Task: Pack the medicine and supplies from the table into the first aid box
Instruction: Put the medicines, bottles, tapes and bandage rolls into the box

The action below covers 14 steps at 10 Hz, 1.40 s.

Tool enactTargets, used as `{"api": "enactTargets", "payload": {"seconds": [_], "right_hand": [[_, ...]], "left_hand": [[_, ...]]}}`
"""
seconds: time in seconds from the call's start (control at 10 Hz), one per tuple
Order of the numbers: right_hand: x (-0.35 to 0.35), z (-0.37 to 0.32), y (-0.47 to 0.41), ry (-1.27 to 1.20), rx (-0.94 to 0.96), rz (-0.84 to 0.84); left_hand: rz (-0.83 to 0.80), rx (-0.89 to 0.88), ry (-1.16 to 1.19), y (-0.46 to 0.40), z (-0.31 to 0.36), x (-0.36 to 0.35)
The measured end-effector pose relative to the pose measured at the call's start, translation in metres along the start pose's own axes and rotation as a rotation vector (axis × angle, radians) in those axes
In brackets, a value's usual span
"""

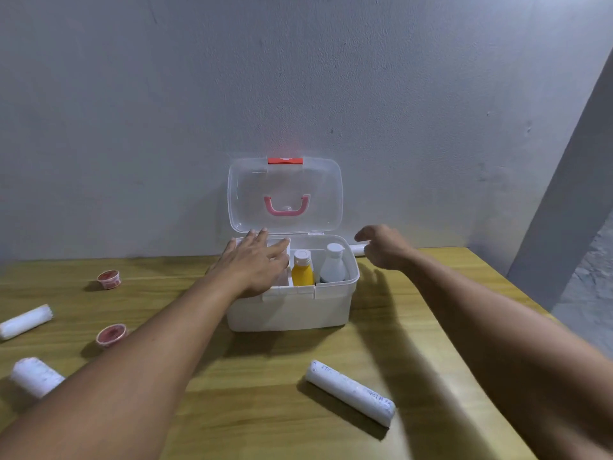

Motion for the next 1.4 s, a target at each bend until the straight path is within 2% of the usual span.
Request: {"api": "enactTargets", "payload": {"seconds": [0.2, 0.3, 0.4, 0.7, 0.9, 1.0, 1.1, 1.4], "right_hand": [[-0.041, 0.011, -0.024, 0.259, 0.062, -0.101], [-0.043, 0.017, -0.025, 0.463, 0.073, -0.058], [-0.039, 0.020, -0.021, 0.549, 0.079, -0.014], [-0.014, 0.009, 0.050, 0.515, 0.077, -0.178], [-0.009, -0.018, 0.121, 0.212, 0.012, -0.386], [-0.026, -0.053, 0.155, 0.225, 0.121, -0.492], [-0.049, -0.084, 0.172, 0.295, 0.288, -0.507], [-0.086, -0.109, 0.199, 0.528, 0.450, -0.520]], "left_hand": [[-0.001, -0.005, -0.012, -0.003, -0.001, -0.002], [0.000, -0.009, -0.022, -0.004, -0.001, -0.003], [0.002, -0.007, -0.024, -0.003, 0.000, -0.003], [-0.018, 0.018, -0.016, -0.004, -0.002, -0.003], [-0.019, 0.024, -0.061, -0.008, -0.002, -0.003], [-0.018, 0.014, -0.073, -0.009, -0.002, -0.002], [-0.018, 0.010, -0.073, -0.007, -0.001, -0.002], [-0.019, 0.014, -0.065, -0.006, -0.001, -0.002]]}}
Point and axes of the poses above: each hand's wrist, its own y-axis away from the middle knuckle, its own x-axis out of the back of the hand, z = x × y, the point moved 10 cm from there along -y, towards the middle knuckle, and after that the axes turned 10 degrees about -y, right-handed, at the moved point
